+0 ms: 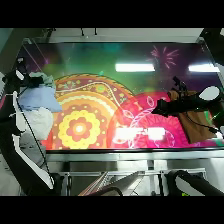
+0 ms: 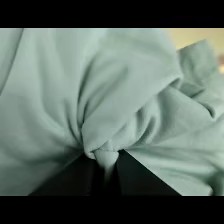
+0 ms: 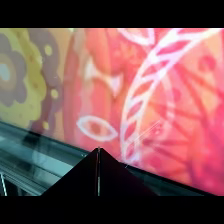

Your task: Fold the shirts.

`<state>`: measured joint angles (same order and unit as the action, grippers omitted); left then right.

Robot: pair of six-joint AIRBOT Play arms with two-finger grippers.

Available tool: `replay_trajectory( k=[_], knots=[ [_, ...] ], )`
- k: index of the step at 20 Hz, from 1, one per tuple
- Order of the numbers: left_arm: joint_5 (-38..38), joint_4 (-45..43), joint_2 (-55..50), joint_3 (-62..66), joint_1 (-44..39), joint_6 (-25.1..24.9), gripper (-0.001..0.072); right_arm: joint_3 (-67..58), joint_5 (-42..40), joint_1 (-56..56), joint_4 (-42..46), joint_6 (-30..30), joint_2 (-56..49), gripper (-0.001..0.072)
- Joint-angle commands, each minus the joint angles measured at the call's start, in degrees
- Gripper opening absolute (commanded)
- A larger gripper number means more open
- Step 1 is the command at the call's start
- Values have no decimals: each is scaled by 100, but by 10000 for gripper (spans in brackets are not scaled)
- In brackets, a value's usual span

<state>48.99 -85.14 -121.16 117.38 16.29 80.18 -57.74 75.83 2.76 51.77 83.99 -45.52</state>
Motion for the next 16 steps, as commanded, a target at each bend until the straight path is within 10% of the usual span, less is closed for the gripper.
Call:
replay_trajectory(
  k=[1,16],
  knots=[
    [-61,-17,728,20,-249,85,15,2,13,-4,-57,0,-4,19],
    [2640,2820,4616,-2109,-3438,70,15,2,-120,-4,-57,2,-28,19]
  ],
)
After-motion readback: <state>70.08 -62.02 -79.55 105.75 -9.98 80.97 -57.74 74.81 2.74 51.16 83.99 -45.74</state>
